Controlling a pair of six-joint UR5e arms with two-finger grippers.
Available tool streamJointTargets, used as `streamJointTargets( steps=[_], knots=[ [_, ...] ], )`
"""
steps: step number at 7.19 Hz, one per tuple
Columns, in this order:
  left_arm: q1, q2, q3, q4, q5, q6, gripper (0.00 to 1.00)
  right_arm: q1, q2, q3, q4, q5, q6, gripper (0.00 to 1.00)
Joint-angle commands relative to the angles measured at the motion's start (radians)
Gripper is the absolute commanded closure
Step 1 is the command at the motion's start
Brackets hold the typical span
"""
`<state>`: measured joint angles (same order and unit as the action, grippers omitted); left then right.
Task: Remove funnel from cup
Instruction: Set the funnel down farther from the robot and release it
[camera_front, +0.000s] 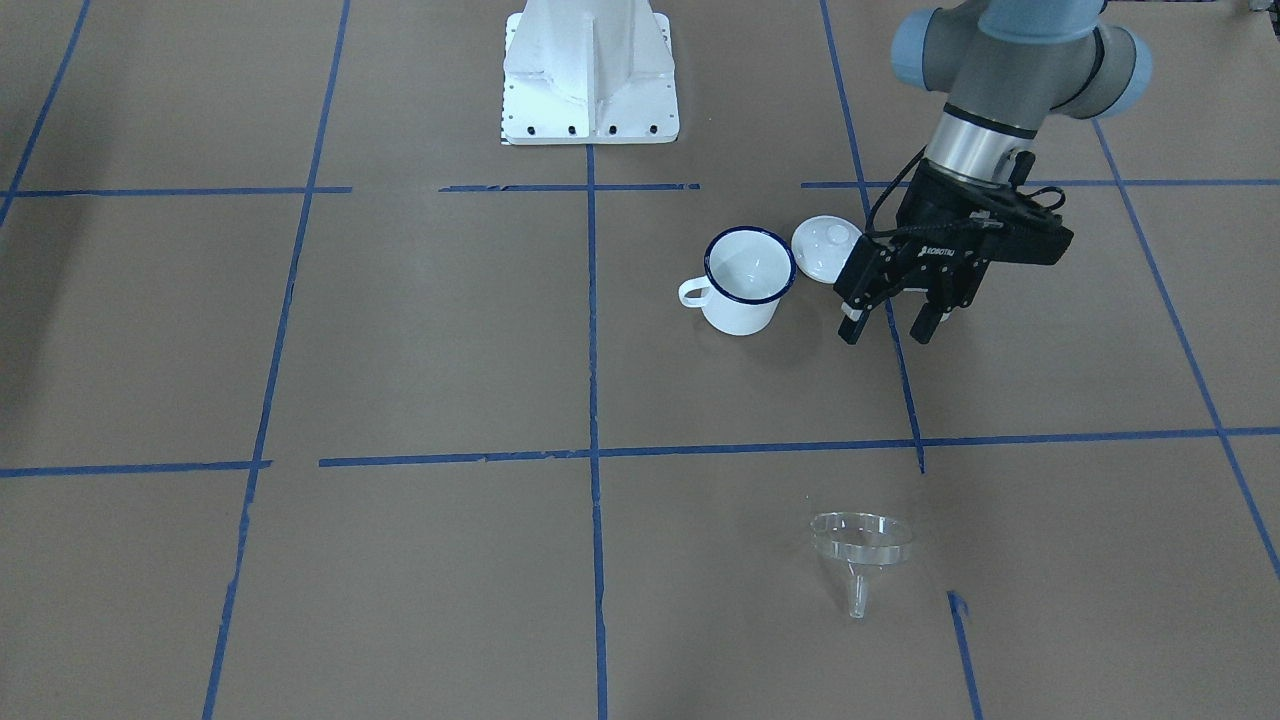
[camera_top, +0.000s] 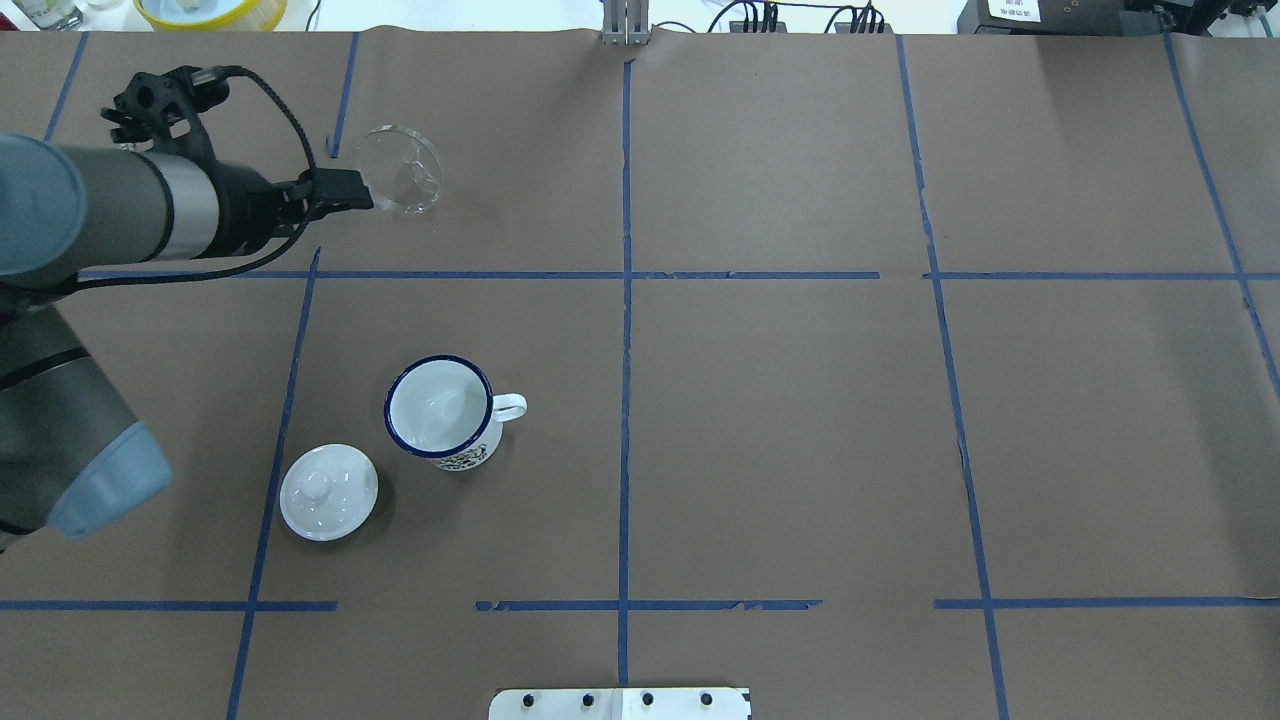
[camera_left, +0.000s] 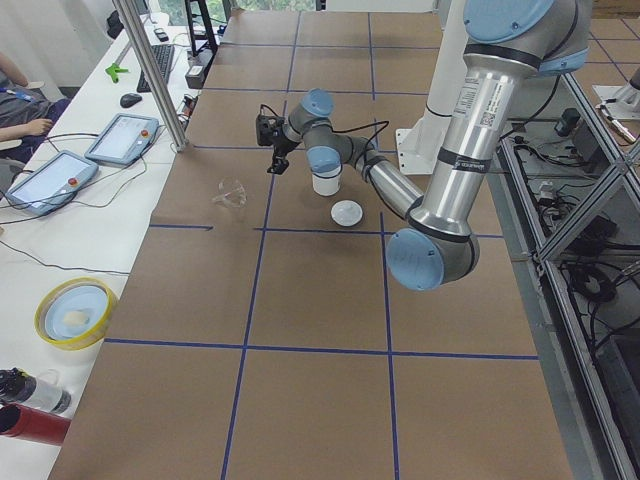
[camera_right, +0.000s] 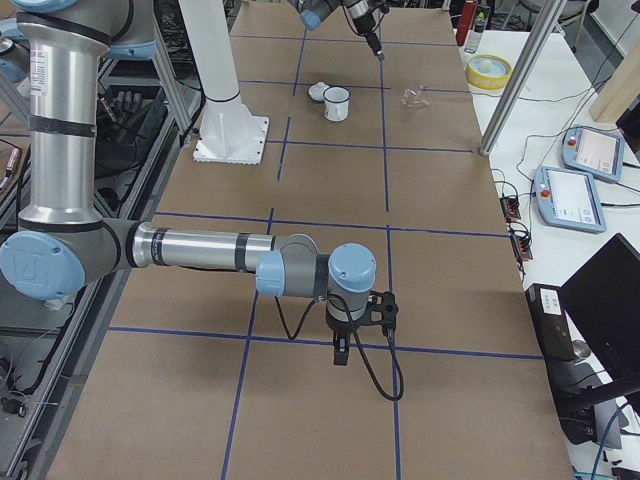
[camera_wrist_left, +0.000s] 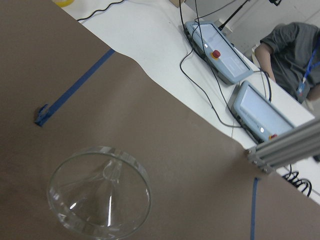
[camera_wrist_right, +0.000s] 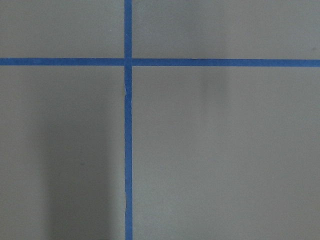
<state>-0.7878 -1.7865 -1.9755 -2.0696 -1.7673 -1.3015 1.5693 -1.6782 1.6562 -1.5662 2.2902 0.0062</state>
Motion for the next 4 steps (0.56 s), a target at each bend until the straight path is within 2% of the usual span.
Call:
streamJointTargets(
  steps=[1,3,4],
  knots=[
    [-0.004,0.148,-0.135,0.025,-0.092,0.080,0.00,0.000,0.000,0.000,0.000,0.000,0.000,0.00],
    [0.089,0.164,-0.154,0.249,-0.096,0.076,0.00,0.000,0.000,0.000,0.000,0.000,0.000,0.00],
    [0.151,0.165,-0.145,0.262,-0.096,0.074,0.00,0.000,0.000,0.000,0.000,0.000,0.000,0.00]
  ],
)
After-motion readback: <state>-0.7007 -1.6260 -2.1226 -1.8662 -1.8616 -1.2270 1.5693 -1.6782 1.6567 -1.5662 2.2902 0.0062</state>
